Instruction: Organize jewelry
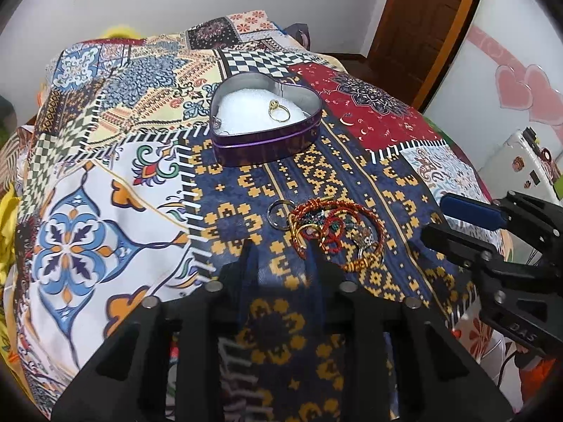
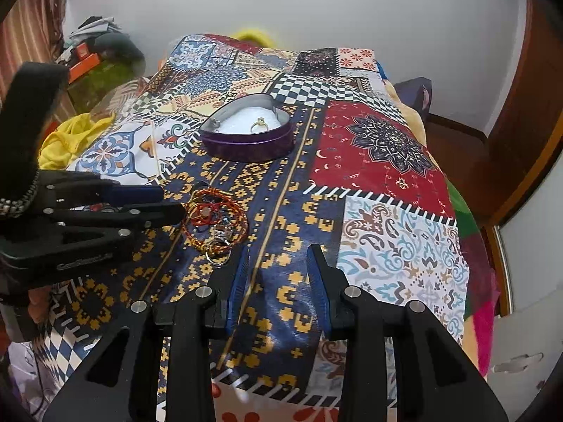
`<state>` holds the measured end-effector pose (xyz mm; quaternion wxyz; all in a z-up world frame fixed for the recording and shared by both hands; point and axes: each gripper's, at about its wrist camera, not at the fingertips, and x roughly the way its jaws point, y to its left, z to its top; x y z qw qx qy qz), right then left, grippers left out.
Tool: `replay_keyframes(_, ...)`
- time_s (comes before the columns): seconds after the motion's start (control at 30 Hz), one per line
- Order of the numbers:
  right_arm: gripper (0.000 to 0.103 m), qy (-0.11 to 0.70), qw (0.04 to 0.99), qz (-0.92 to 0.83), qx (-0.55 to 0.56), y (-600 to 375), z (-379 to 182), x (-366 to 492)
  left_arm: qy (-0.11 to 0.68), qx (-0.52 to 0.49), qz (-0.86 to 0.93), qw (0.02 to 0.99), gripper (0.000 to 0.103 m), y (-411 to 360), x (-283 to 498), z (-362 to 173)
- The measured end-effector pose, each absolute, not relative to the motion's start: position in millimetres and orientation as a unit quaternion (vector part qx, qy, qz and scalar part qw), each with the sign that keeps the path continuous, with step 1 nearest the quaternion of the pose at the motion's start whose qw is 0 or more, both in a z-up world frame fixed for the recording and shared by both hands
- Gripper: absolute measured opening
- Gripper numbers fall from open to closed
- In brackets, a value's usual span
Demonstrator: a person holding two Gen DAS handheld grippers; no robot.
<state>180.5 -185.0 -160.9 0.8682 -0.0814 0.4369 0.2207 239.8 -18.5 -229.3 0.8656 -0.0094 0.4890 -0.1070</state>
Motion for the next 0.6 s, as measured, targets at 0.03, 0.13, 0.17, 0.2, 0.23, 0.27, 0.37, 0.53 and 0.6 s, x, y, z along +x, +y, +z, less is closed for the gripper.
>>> replay_keyframes(0.03,0.031,0.437,0.868,0.220,-0.080,-186,-161,181,0.491,-0.013,-0.106,0.864,0.022,-18,242,-231)
replay_keyframes(0.13,0.031,0.439,0.868,0.219,-0.076,-188,-163,183,0.495,-0.026,-0.104,0.862,0.018,-18,249,-233)
replay_keyframes(0.17,0.031,0.439,0.868,0.220,-0.075,-187,-164,183,0.496,-0.027,-0.104,0.862,0.017,-19,252,-233)
replay_keyframes(0.2,0.031,0.440,0.867,0.220,-0.075,-187,-165,183,0.496,-0.027,-0.105,0.862,0.016,-20,253,-233)
replay_keyframes(0.23,0.031,0.441,0.867,0.220,-0.074,-186,-166,183,0.496,-0.027,-0.108,0.861,0.016,-21,255,-233)
replay_keyframes(0.27,0.031,0.442,0.866,0.221,-0.073,-186,-167,183,0.497,-0.026,-0.109,0.860,0.016,-23,256,-234)
replay_keyframes(0.37,0.031,0.444,0.865,0.222,-0.071,-185,-168,183,0.497,-0.020,-0.109,0.861,0.005,-26,257,-237)
replay_keyframes(0.53,0.031,0.442,0.866,0.224,-0.069,-185,-167,182,0.488,-0.027,-0.118,0.864,0.001,-24,252,-230)
replay_keyframes(0.6,0.031,0.440,0.866,0.225,-0.069,-185,-165,183,0.479,-0.025,-0.119,0.869,0.001,-24,246,-223)
